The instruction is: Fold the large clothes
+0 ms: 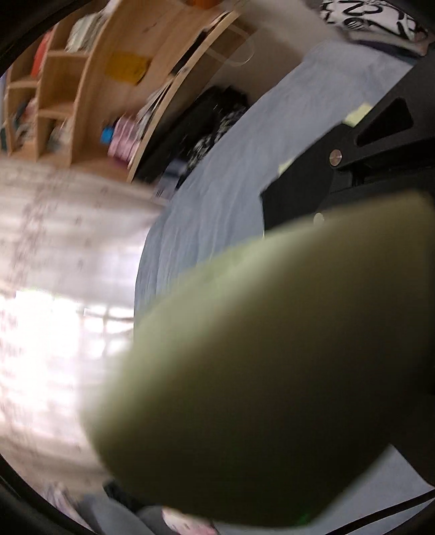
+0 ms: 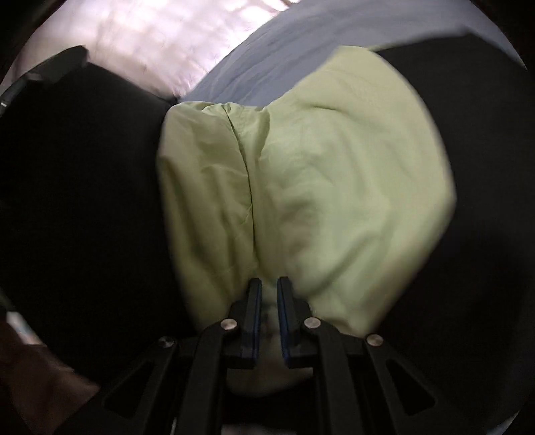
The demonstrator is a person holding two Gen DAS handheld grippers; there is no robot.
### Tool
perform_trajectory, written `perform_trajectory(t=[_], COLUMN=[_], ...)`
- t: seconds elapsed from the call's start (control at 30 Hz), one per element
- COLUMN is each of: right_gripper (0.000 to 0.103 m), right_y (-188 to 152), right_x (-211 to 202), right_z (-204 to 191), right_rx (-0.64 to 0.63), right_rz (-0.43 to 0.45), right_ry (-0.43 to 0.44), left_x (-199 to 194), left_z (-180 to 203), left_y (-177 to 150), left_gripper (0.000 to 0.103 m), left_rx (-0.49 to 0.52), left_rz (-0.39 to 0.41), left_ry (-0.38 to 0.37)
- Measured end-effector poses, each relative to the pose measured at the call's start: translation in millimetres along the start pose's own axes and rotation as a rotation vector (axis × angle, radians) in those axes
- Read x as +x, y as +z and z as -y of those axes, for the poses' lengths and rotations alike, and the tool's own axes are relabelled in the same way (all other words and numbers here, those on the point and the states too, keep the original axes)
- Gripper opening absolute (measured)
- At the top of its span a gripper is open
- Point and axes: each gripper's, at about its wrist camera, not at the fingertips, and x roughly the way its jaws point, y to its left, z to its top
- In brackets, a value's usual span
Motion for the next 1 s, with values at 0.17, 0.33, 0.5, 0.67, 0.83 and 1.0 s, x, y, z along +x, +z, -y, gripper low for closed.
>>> perform_trajectory(t=[0.17,0.33,0.5,0.67,0.83,1.0], right_gripper=[0.009,0.010,0.010,0.010,0.010,0.010], right_y=[-21,-38,-49,-53,-51,-47], right_x=[-95,-170,-203,-205,-208,-211], right_z=[50,100,121,113,119,114], right_rx=[0.091,0.196,0.236,0.201,0.202,0.192], right_rz=[0.181,0.350,0.419,0.438,0.433,0.386], right_ry=[-0.118,-0.270,-0.352,-0.385,-0.400,-0.443], left_x=[34,117,156,140,153,135], left_z=[67,125,138,147,141,130], left_y=[-9,-59,-91,-76,-88,-79], left_gripper=[0.008,0.008,0.009,0.009,0.009,0.049], left_rx=[0.105,0.189,0.217,0.225,0.265,0.173], left_rz=[-0.077,-0.326,-0.438,-0.374,-0.415,-0.458], left_ry=[-0.099,-0.116,-0.008,-0.044,-0.004,-0.108])
